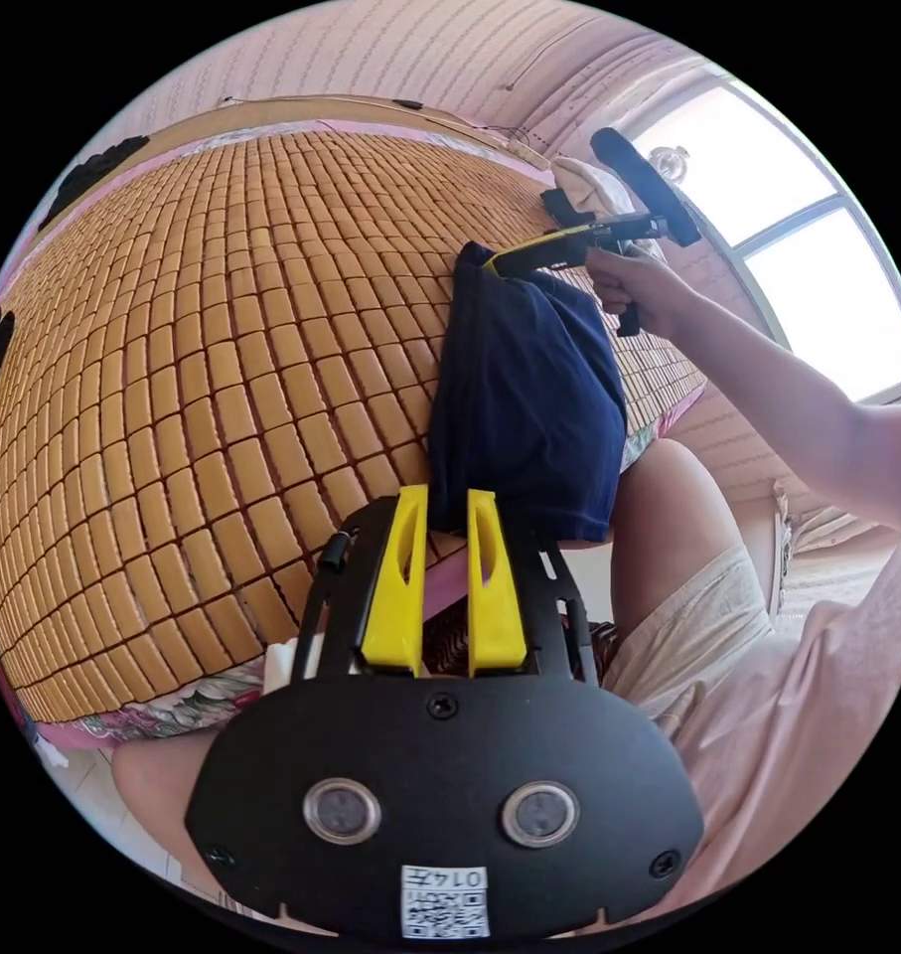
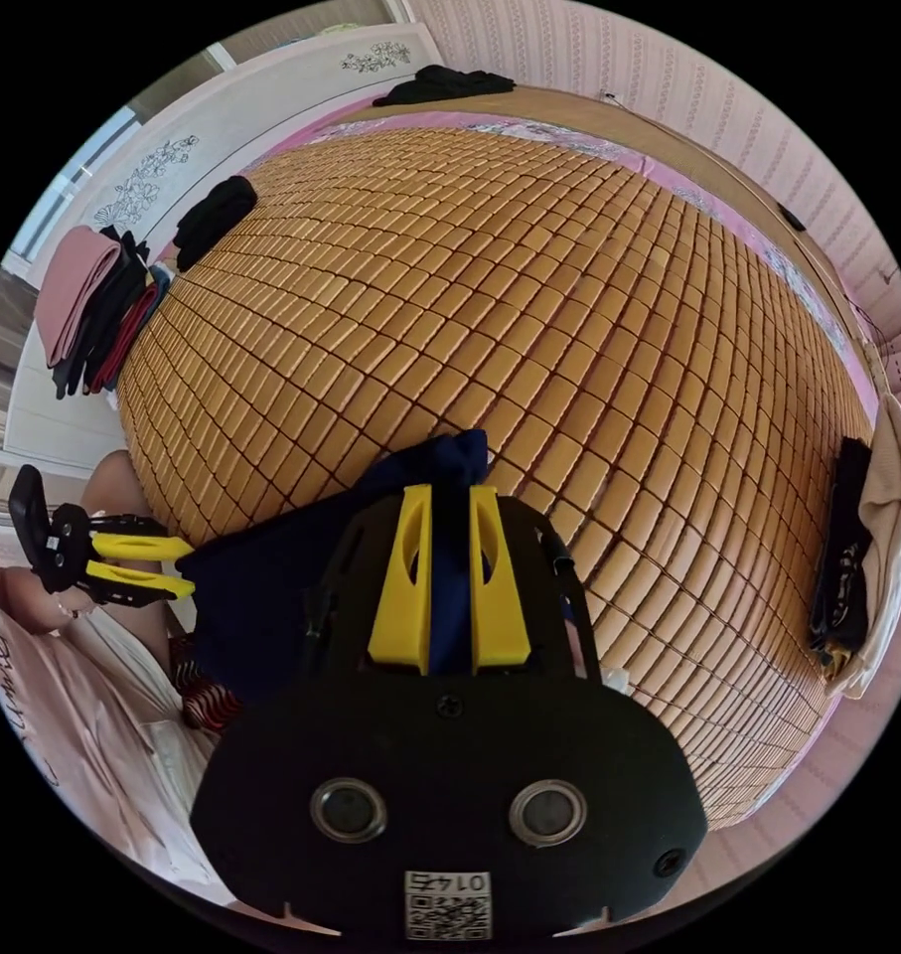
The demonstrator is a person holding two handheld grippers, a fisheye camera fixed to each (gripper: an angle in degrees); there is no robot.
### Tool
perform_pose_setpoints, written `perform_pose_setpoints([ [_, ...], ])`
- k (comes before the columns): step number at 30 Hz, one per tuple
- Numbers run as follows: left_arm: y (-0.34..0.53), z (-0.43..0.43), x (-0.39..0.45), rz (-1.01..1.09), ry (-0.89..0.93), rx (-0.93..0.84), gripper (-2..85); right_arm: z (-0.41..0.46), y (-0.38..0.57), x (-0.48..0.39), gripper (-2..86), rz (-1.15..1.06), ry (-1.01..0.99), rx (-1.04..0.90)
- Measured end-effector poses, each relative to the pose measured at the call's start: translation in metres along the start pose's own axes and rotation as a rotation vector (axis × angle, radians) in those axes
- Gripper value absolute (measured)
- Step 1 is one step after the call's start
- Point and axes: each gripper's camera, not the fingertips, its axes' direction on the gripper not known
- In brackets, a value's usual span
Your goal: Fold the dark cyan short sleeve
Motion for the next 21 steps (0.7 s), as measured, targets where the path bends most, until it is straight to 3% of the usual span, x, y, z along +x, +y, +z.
perform_pose_setpoints([
  [14,0.056,-0.118,0.045,0.19,0.066,0.326,0.1,-0.101,0.039,-0.005,2.3,0.042,-0.262,0.437],
  [21,0.068,-0.178,0.016,0.081,-0.021,0.549,-0.1,-0.146,-0.066,-0.052,2.2,-0.241,-0.304,0.488],
])
